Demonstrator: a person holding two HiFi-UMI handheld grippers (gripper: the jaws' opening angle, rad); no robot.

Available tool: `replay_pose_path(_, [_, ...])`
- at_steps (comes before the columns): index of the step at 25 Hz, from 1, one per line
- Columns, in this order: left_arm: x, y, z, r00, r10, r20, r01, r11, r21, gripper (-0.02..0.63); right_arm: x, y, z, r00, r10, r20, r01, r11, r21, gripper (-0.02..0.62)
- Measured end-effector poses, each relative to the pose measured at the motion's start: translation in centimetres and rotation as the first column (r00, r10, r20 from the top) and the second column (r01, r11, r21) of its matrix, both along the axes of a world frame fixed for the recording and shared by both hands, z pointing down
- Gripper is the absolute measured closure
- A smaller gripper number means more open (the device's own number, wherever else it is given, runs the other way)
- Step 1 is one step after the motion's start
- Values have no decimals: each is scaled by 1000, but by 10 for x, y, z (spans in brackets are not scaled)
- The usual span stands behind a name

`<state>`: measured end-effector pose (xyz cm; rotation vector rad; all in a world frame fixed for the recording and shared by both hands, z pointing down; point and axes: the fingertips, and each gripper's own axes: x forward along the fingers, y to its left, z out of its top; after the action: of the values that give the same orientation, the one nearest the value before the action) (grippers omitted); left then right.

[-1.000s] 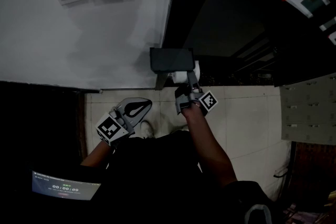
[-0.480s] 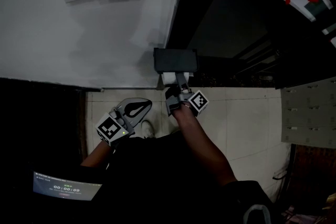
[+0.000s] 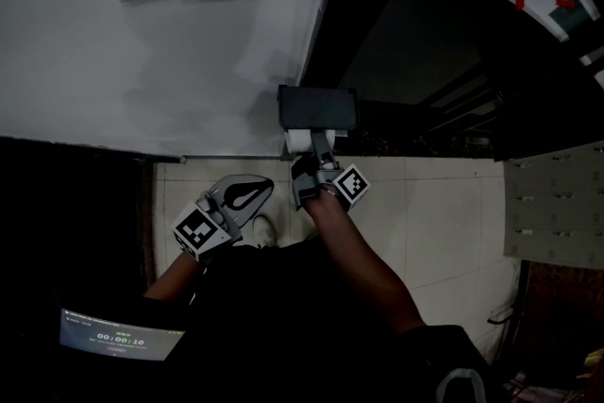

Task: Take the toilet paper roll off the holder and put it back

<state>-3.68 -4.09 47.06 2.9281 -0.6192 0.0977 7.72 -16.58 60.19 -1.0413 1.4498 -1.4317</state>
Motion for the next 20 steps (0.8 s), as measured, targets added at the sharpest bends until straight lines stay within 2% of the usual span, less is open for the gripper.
replay_pose_path(6, [-1,3,4,1000,6,4,-6,1000,13,603,0,1,0,1000,-21,-8,21,1000,5,199])
replay_pose_path(10, [-1,4,1,1000,2,8,-2,1000,5,603,2,4,-1,998,-21,-64,21,1000,-4,192])
replay_pose_path(13, [1,6,-2,1000,1,5,-1,1000,-8,603,2,7,-3,997,-31,-73,31,1000,3,185])
replay_pose_path(20, [-1,4,5,1000,13,3,-13,1000,22,603,7,22,-6,992,-62,-108,65,998,27,183])
